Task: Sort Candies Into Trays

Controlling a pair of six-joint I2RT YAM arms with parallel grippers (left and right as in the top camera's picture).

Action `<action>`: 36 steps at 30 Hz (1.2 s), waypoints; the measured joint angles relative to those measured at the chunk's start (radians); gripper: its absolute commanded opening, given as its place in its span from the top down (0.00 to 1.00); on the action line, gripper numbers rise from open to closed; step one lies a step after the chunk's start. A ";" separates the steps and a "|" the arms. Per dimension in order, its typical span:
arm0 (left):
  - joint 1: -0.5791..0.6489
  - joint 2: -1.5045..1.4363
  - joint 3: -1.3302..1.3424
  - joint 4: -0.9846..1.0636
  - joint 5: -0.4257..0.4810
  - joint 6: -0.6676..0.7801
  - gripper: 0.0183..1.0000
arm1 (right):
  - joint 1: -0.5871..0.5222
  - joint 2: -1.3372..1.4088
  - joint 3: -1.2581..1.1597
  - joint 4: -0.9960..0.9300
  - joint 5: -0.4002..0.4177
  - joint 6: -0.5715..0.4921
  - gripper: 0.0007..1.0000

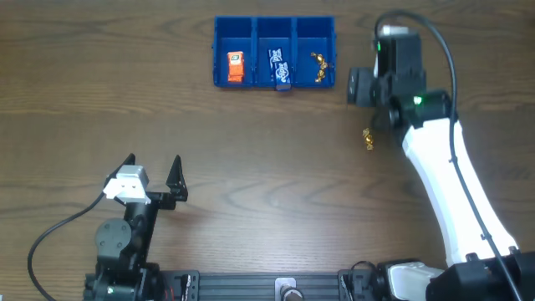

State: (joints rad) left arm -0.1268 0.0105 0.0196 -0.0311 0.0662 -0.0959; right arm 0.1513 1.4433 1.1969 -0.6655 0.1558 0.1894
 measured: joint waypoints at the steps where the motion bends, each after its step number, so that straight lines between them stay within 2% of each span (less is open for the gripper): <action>1: 0.000 0.000 0.000 0.000 0.000 0.000 0.00 | -0.008 0.003 -0.048 0.003 -0.006 0.000 0.16; 6: 0.000 0.000 0.000 0.000 0.000 0.000 0.00 | -0.062 0.108 -0.202 -0.003 -0.026 0.000 0.19; 21: 0.000 0.000 0.000 0.000 0.000 0.000 0.00 | -0.098 0.327 -0.205 0.097 -0.056 0.000 0.24; 24: 0.000 0.000 0.000 0.000 0.000 0.000 0.00 | -0.098 0.338 -0.205 0.100 -0.063 0.000 0.34; 25: 0.000 0.000 0.000 0.000 0.000 0.000 0.00 | -0.098 0.338 -0.205 0.098 -0.063 0.001 0.40; 26: 0.000 0.000 0.000 0.000 0.000 0.000 0.00 | -0.098 0.338 -0.205 0.095 -0.063 -0.002 0.53; 30: 0.000 0.000 0.000 0.000 0.000 0.000 0.00 | -0.098 0.338 -0.205 0.080 -0.063 -0.008 0.69; 31: 0.000 0.000 0.000 0.000 0.000 0.000 0.00 | -0.098 0.338 -0.205 0.079 -0.064 -0.008 0.77; 32: 0.000 0.000 0.000 0.000 0.000 0.000 0.00 | -0.098 0.338 -0.205 0.079 -0.064 -0.006 0.81; 36: 0.000 0.000 0.000 0.000 0.000 0.000 0.00 | -0.098 0.338 -0.205 0.079 -0.066 -0.010 0.87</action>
State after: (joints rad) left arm -0.1268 0.0105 0.0196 -0.0315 0.0658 -0.0959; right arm 0.0536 1.7809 0.9920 -0.5869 0.0895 0.1799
